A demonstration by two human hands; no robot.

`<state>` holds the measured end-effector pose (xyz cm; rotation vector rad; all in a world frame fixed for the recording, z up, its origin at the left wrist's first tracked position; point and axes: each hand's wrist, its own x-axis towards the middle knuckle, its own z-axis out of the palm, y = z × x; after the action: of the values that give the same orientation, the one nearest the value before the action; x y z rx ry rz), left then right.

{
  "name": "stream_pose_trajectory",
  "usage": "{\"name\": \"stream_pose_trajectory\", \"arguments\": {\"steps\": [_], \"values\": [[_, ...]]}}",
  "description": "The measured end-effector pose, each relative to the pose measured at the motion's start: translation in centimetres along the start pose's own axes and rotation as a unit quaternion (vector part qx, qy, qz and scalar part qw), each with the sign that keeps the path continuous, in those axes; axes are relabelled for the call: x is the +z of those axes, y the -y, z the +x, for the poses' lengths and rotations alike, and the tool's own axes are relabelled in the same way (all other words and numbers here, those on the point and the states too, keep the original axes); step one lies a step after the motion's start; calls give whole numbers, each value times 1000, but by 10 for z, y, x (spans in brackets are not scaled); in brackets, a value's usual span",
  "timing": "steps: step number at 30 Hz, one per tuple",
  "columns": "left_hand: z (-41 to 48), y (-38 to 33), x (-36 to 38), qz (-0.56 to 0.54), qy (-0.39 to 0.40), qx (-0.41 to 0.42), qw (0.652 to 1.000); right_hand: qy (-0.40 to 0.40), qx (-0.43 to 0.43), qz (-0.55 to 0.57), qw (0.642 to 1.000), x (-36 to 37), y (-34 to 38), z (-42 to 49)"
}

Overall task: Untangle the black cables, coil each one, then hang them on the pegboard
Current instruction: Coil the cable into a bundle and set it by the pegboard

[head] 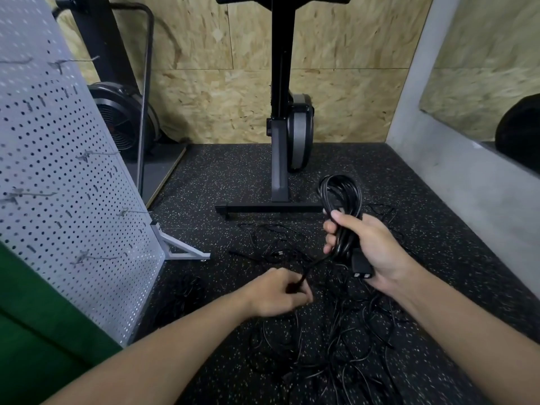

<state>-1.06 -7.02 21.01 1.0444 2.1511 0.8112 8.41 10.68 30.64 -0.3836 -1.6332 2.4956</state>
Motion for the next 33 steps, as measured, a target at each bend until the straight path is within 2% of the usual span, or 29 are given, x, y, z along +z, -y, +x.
{"name": "stream_pose_trajectory", "arguments": {"steps": [2,3,4,5,6,7,8,11,15,19,22,24,26,30,33], "values": [[1,14,-5,47,-5,-21,999,-39,-8,19,999,-6,10,0],[0,18,-12,55,-19,-28,998,-81,-17,-16,996,-11,13,1],[-2,19,-20,62,-42,-26,997,-131,-23,-101,986,-19,15,3],[-5,15,-29,69,-67,-17,995,-180,-24,-235,955,-29,14,6],[-9,8,-37,72,-93,0,993,-205,-18,-366,907,-38,12,9],[-12,-1,-43,67,-117,24,991,-202,-3,-467,861,-45,8,10],[-15,-11,-48,53,-141,53,987,-179,24,-526,831,-51,2,13],[-21,-36,-51,29,-241,141,960,-80,80,-614,781,-50,-11,14],[-19,-53,-52,26,-351,193,916,46,85,-569,817,-21,-10,2],[-15,-52,-54,7,-377,194,906,141,102,-491,854,0,-10,-6],[-17,-48,-56,-15,-369,166,914,188,93,-498,841,-4,-11,-3],[-18,-45,-56,-28,-355,145,923,199,72,-514,831,-7,-13,-3],[-19,-38,-59,-68,-342,112,931,184,46,-501,844,-11,-14,0],[-21,-16,-69,-65,-290,65,953,142,16,-406,903,-22,-11,5],[-22,-14,-65,-37,-270,65,960,137,35,-335,932,-22,-16,6]]}}
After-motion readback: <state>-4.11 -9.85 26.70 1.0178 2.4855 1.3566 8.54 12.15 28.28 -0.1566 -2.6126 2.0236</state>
